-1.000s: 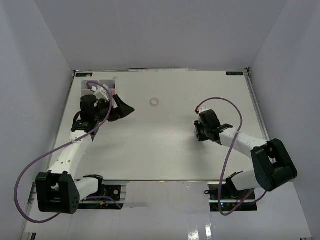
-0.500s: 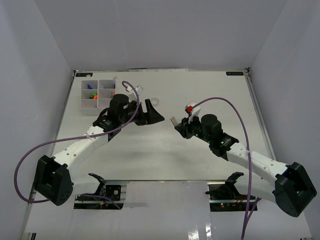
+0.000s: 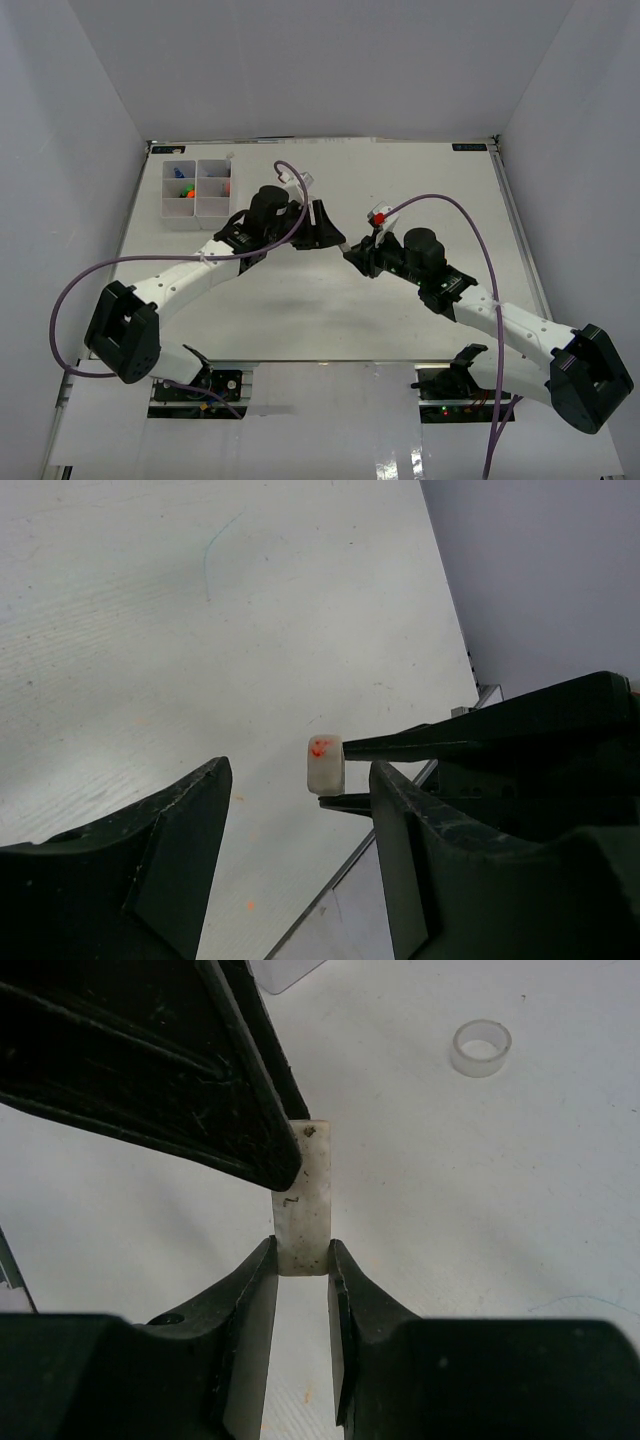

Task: Sort the stationery into containers
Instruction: Pick up the stationery from the center of the board.

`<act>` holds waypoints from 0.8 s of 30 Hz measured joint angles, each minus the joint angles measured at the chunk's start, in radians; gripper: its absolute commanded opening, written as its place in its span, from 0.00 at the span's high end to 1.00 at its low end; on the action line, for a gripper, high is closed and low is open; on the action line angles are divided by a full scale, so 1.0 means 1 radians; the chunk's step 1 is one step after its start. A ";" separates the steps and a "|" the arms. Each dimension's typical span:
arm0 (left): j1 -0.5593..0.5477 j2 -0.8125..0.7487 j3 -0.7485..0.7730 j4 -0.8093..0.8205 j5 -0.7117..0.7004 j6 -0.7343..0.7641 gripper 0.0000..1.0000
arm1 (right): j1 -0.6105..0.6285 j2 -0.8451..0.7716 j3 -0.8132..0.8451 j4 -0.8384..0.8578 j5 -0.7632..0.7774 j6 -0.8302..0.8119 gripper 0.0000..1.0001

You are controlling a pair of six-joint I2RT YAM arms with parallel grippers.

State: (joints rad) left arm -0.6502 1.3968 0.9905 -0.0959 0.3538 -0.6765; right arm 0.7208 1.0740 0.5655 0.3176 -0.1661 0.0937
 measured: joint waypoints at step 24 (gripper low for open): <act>-0.005 0.007 0.029 -0.035 -0.172 0.053 0.96 | 0.002 -0.024 -0.018 0.001 0.037 0.003 0.03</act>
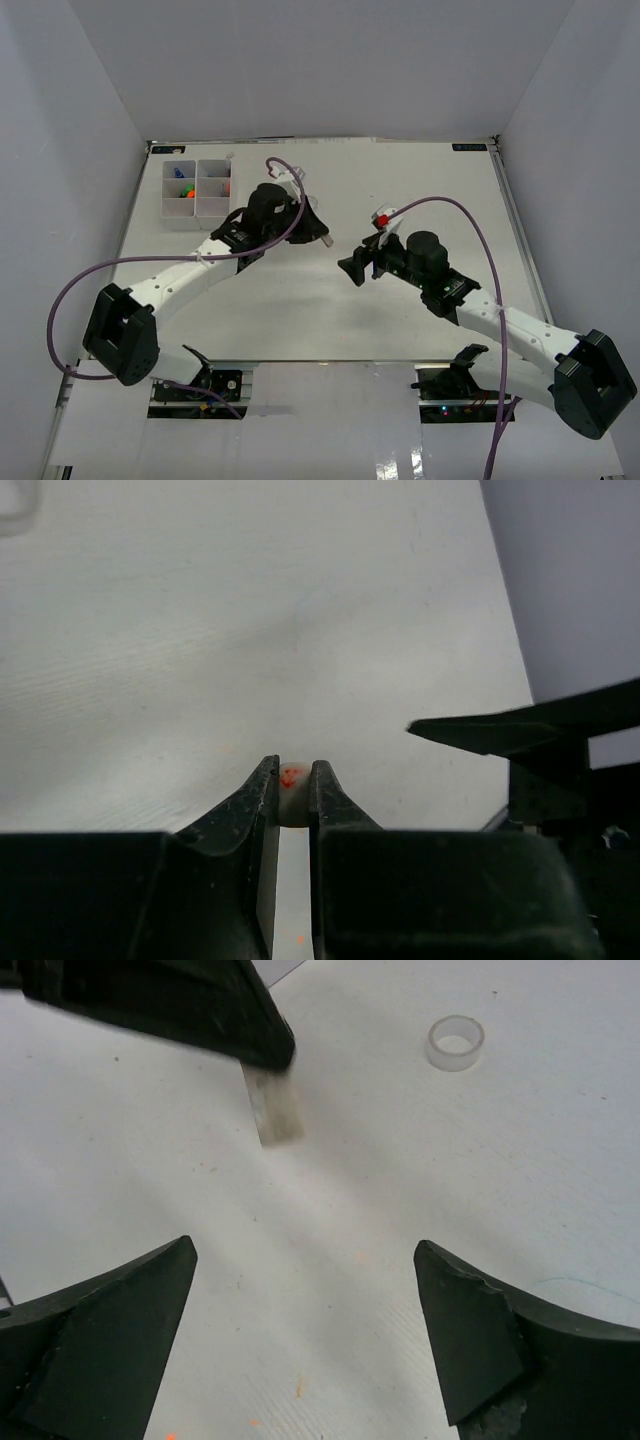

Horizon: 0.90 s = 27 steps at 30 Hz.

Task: Sort the stationery into containers
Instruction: Pick up the stationery from the center of the board, then place the stationery in the storage box.

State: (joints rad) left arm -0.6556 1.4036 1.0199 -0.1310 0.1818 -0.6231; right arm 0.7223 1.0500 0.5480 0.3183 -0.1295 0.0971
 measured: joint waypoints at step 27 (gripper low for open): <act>0.886 0.164 0.080 -0.060 -0.373 0.099 0.86 | 0.000 -0.043 -0.074 -0.057 0.191 0.106 0.10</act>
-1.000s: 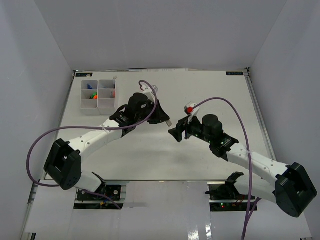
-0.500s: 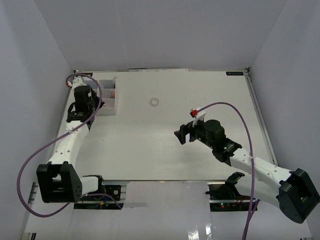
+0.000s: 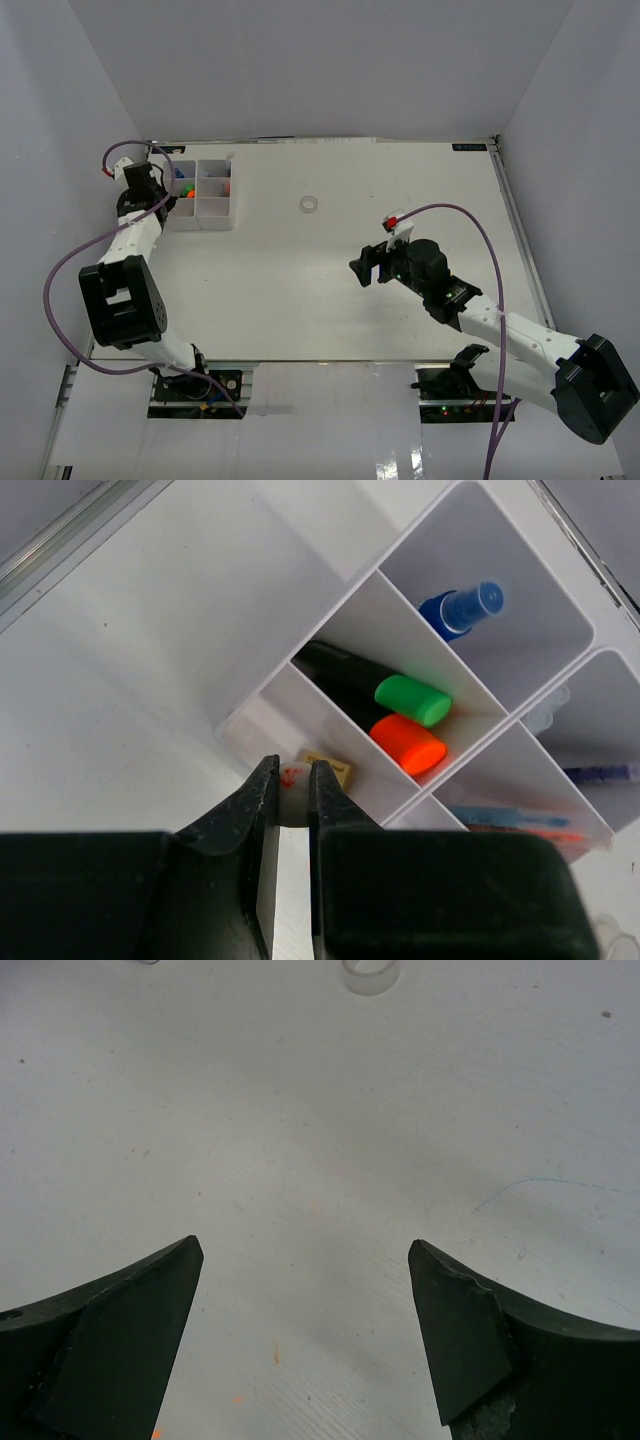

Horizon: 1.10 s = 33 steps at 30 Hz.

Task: Sort the stationery into containers
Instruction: Place the stationery in the storage box.

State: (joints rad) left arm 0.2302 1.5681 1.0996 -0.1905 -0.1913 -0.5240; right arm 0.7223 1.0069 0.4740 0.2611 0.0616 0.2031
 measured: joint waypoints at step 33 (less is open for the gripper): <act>-0.387 -0.018 0.139 0.011 0.137 0.060 0.23 | 0.000 -0.031 -0.034 -0.005 0.050 -0.001 0.09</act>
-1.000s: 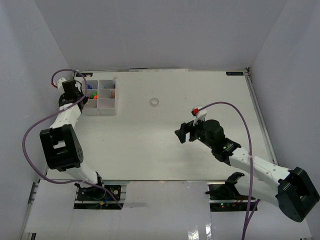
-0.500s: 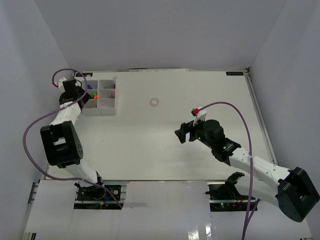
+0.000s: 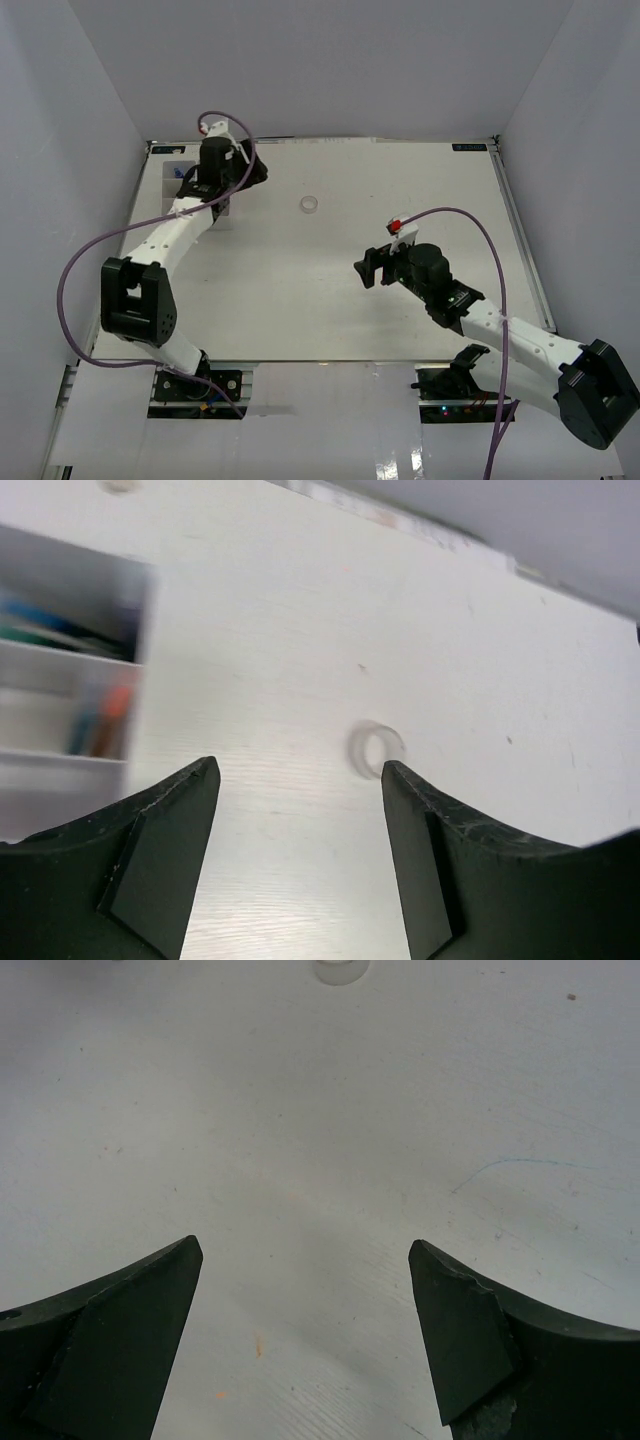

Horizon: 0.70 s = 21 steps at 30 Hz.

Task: Sort the stationery into containers
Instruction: Place the stationery in the storage box, then pick up the stationery from the center of the board.

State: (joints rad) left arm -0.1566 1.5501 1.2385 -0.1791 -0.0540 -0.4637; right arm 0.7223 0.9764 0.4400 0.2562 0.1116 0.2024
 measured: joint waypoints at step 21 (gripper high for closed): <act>-0.294 0.591 0.356 -0.054 -0.098 0.119 0.41 | 0.000 -0.013 -0.014 0.001 0.026 -0.003 0.09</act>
State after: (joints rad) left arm -0.4507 2.1407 1.5940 -0.2333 -0.1516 -0.3447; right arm 0.7223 0.9634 0.4263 0.2569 0.1371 0.1993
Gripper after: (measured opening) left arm 0.610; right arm 0.906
